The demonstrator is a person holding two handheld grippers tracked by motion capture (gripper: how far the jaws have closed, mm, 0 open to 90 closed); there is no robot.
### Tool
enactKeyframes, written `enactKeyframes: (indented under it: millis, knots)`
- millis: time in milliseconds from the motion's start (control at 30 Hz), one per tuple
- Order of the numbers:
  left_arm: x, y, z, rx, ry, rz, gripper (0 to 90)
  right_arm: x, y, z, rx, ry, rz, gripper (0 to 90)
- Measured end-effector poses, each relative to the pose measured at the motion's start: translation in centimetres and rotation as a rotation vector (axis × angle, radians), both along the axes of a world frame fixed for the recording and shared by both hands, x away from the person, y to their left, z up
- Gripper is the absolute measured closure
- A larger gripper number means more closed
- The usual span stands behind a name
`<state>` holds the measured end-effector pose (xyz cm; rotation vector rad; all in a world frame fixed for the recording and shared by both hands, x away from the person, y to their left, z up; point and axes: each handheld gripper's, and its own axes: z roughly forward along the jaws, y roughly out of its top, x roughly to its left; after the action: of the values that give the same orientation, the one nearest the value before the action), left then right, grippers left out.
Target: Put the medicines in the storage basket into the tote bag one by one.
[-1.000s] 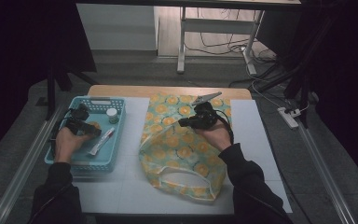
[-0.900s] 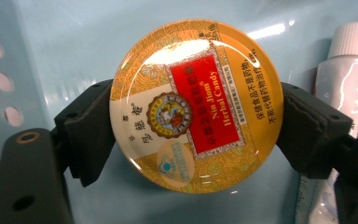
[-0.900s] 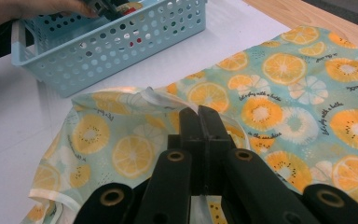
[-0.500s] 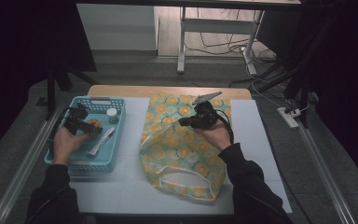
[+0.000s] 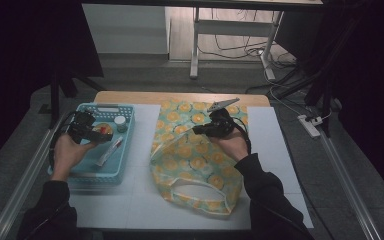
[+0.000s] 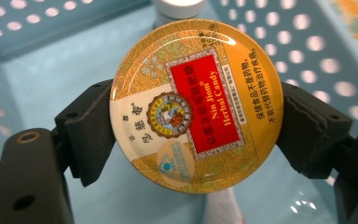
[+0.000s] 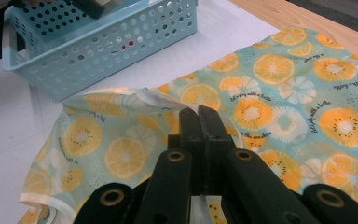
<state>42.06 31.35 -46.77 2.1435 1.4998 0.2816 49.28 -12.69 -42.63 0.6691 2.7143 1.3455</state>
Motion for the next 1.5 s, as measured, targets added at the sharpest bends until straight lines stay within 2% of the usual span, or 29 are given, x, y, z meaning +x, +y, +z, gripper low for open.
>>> enactKeyframes:
  millis: [267, 433, 800, 867, 1300, 1500]
  knots:
    - [-1.0, -1.3, 0.8, -0.050, -0.013, -0.071, 20.7, 0.1, 0.0, 0.0, 0.000, -0.003, -0.005, 90.0]
    - [-1.8, -2.3, 1.5, -0.061, -0.024, -0.116, 20.7, 0.2, -0.1, 0.2, 0.002, -0.007, -0.012, 90.0]
    - [-3.5, -5.7, 2.8, -0.042, -0.051, -0.229, 20.8, 0.2, -0.1, 0.1, 0.008, -0.009, -0.019, 90.0]
    - [-3.6, -6.2, 3.0, -0.039, -0.054, -0.234, 20.7, 0.3, -0.1, 0.0, 0.009, -0.008, -0.021, 90.0]
    - [-4.0, -9.7, 3.8, -0.044, -0.062, -0.333, 20.8, 0.6, -0.3, -0.3, 0.011, 0.000, -0.037, 90.0]
    - [-3.9, -11.4, 4.4, -0.062, -0.066, -0.382, 20.8, 0.7, -0.2, -0.3, 0.008, -0.003, -0.039, 90.0]
